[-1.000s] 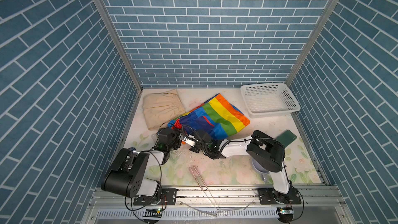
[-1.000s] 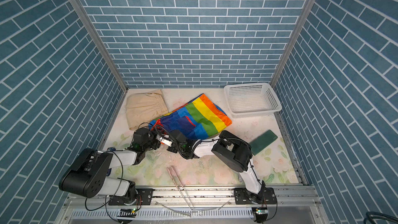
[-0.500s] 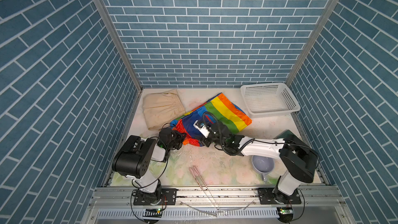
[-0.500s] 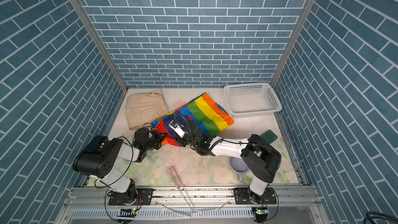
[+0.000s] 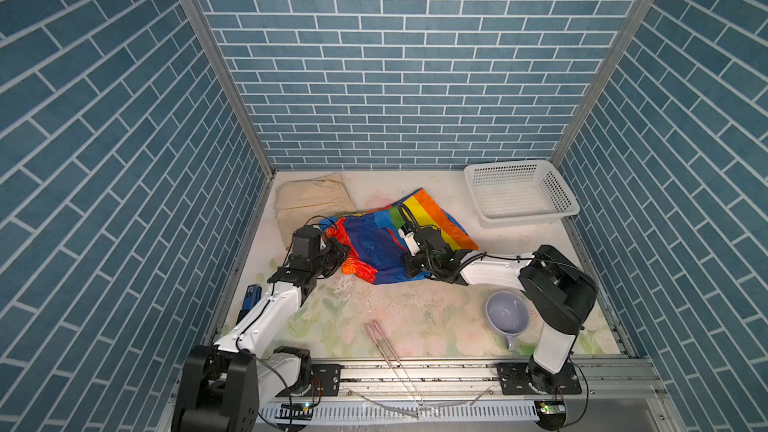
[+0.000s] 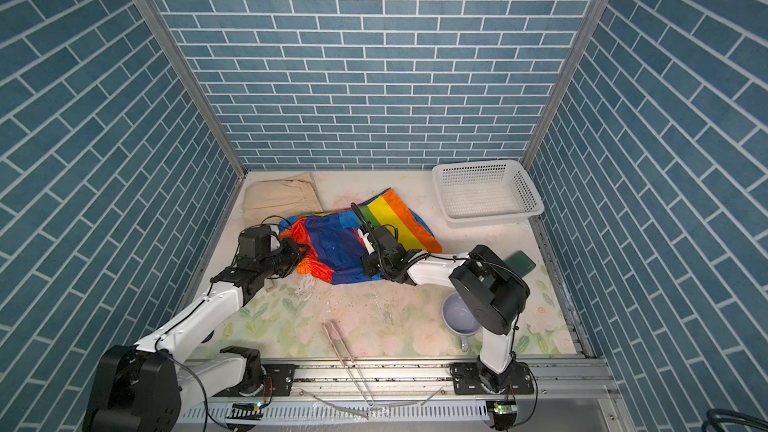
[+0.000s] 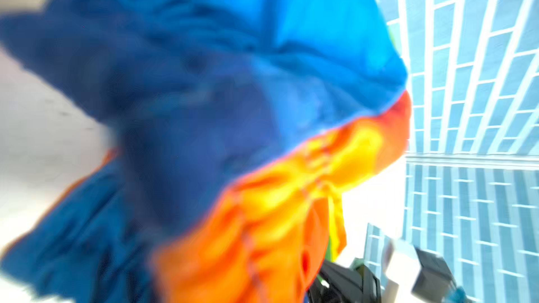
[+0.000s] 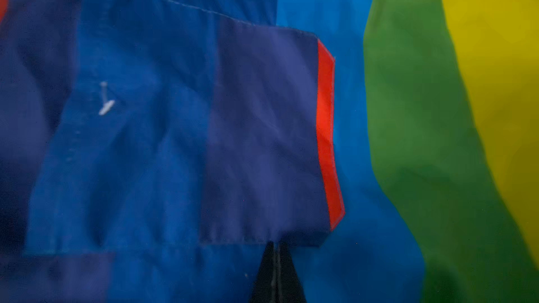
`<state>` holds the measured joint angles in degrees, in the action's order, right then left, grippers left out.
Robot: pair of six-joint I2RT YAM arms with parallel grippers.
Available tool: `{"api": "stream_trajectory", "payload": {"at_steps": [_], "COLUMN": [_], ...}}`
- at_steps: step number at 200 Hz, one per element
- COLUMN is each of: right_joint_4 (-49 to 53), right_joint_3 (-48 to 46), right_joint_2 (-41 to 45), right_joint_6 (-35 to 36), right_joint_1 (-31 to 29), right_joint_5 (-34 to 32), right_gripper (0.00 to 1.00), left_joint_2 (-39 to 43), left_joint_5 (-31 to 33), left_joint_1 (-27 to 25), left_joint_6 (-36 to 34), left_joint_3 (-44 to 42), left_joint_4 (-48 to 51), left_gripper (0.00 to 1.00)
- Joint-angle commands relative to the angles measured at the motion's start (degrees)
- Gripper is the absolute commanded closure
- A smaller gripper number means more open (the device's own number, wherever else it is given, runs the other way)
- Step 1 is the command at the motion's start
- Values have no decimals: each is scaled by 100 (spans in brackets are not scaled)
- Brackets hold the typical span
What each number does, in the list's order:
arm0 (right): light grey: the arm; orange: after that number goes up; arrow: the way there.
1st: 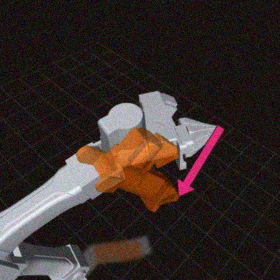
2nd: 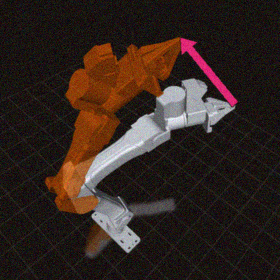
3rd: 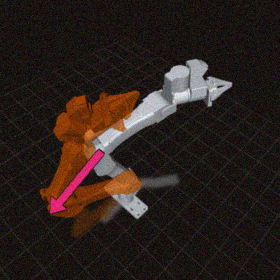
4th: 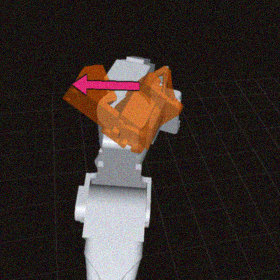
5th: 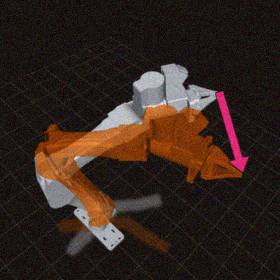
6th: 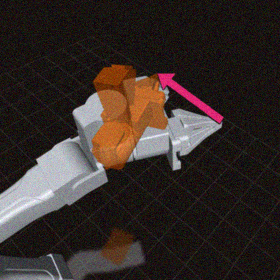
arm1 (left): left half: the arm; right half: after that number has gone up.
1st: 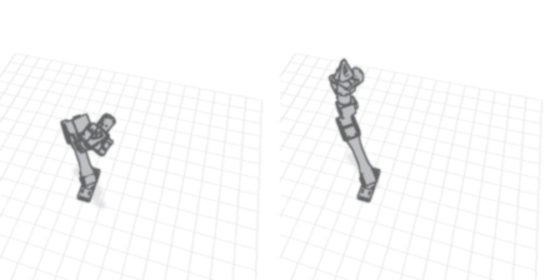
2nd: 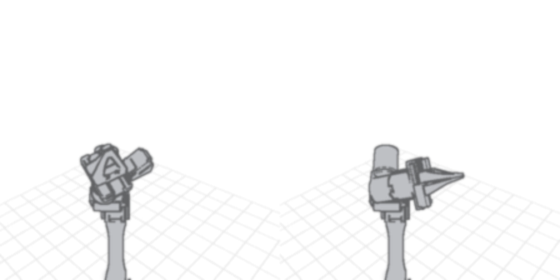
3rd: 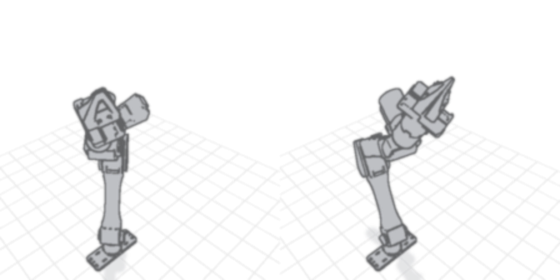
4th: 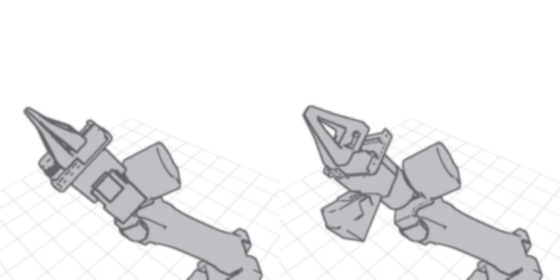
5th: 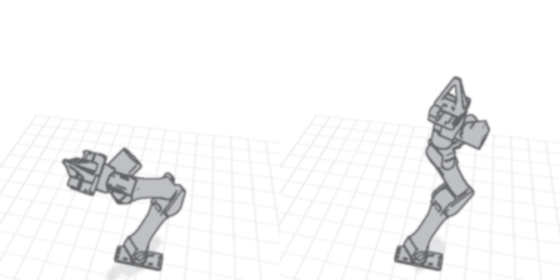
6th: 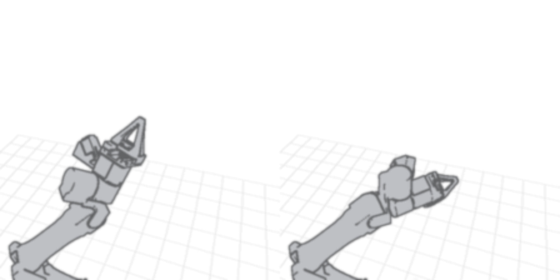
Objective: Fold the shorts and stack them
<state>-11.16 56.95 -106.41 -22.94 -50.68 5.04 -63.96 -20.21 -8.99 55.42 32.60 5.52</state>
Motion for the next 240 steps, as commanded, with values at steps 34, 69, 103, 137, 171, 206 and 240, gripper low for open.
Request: {"api": "stream_trajectory", "payload": {"at_steps": [34,69,103,137,171,206,240], "right_joint_4": [-262,-1068,-1019,175,322,255,511], "right_joint_3": [315,-25,-825,-1363,-1998,-2175,-2182], "right_joint_2": [-607,-322,923,2053,2305,2044,1749], "right_joint_6": [-1185,-1231,-1006,-747,-1052,-1362,-1535], "right_joint_1": [-447,-449,26,318,514,584,670], "right_joint_5": [697,894,588,-212,-112,-37,-179], "right_gripper": [100,100,100,100,100,100,100], "left_joint_2": [-89,-327,-723,-1086,-1413,-1580,-1873], "left_joint_5": [349,777,1193,1221,1082,1023,1290], "left_joint_1": [63,97,117,117,101,-26,-587], "left_joint_6": [-1004,-1913,-2589,-2684,-2574,-2442,-2321], "left_joint_3": [970,2204,3309,3858,4204,4454,4928], "left_joint_4": [1833,3392,4658,4915,4856,4822,4958], "left_gripper": [95,95,95,95,95,95,95]}}
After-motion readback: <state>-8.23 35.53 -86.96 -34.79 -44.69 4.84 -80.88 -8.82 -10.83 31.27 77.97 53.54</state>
